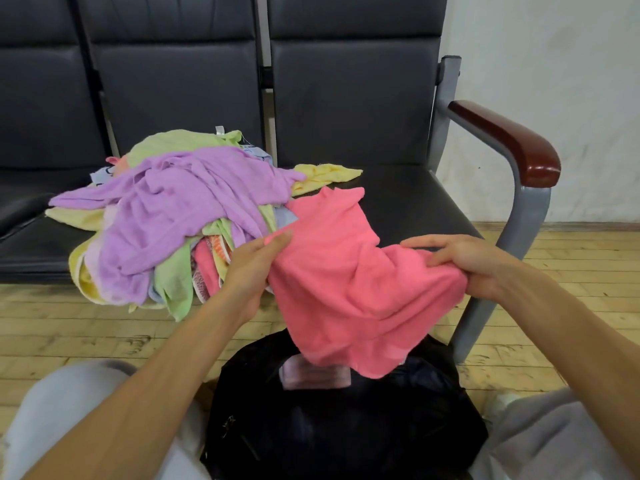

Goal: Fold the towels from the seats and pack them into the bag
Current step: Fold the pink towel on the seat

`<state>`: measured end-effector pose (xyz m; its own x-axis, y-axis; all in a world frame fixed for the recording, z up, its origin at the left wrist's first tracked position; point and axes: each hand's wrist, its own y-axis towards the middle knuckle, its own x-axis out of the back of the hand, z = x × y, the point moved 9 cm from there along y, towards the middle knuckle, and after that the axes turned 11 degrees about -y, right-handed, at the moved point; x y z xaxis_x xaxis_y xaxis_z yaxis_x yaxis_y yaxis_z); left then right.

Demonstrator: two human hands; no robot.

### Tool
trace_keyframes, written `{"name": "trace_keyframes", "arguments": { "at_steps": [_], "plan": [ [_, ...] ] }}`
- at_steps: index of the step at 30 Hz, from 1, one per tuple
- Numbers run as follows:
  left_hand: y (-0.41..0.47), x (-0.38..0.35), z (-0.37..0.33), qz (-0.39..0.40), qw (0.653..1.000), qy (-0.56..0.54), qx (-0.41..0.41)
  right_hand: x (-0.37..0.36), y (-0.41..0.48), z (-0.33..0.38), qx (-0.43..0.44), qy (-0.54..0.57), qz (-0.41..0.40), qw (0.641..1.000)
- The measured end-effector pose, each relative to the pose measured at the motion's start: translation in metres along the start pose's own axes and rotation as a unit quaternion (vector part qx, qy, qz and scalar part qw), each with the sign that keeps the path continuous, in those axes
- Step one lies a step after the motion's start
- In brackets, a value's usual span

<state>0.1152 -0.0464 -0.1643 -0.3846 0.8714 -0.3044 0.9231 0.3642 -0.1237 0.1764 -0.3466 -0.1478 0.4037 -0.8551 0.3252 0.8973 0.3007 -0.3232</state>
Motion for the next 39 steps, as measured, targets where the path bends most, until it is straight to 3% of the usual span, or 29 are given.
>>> {"name": "trace_keyframes", "arguments": {
  "at_steps": [6, 11, 15, 17, 21, 26, 28, 30, 33, 36, 39],
  "plan": [
    [-0.002, 0.035, -0.031, -0.118, 0.991, -0.016, -0.054, 0.043, -0.004, 0.011, 0.038, 0.137, -0.168, 0.975],
    [-0.002, 0.035, -0.06, -0.062, 0.994, -0.033, -0.086, 0.074, -0.02, 0.019, 0.088, 0.155, -0.308, 0.935],
    [0.003, 0.033, -0.069, -0.028, 0.98, 0.146, -0.131, 0.077, -0.019, 0.02, 0.087, 0.077, -0.337, 0.934],
    [0.004, 0.033, -0.072, -0.027, 0.972, 0.183, -0.143, 0.079, -0.02, 0.022, 0.09, 0.043, -0.351, 0.931],
    [0.007, 0.044, -0.074, -0.068, 0.977, 0.148, -0.136, 0.089, -0.018, 0.019, 0.085, 0.059, -0.356, 0.929],
    [0.008, 0.027, -0.053, 0.002, 0.997, 0.056, -0.058, 0.087, -0.016, 0.019, 0.092, 0.042, -0.346, 0.933],
    [0.005, 0.018, -0.05, 0.03, 0.994, 0.086, -0.058, 0.085, -0.017, 0.024, 0.108, 0.004, -0.344, 0.933],
    [0.001, 0.014, -0.058, 0.029, 0.958, 0.262, -0.115, 0.086, -0.019, 0.027, 0.112, -0.035, -0.348, 0.93],
    [-0.004, 0.007, -0.06, 0.013, 0.865, 0.469, -0.175, 0.09, -0.026, 0.034, 0.108, -0.144, -0.366, 0.913],
    [-0.001, 0.014, -0.067, -0.019, 0.84, 0.502, -0.205, 0.088, -0.034, 0.044, 0.105, -0.291, -0.379, 0.872],
    [0.002, 0.026, -0.08, -0.07, 0.836, 0.49, -0.239, 0.081, -0.034, 0.045, 0.111, -0.328, -0.373, 0.861]
  ]
}}
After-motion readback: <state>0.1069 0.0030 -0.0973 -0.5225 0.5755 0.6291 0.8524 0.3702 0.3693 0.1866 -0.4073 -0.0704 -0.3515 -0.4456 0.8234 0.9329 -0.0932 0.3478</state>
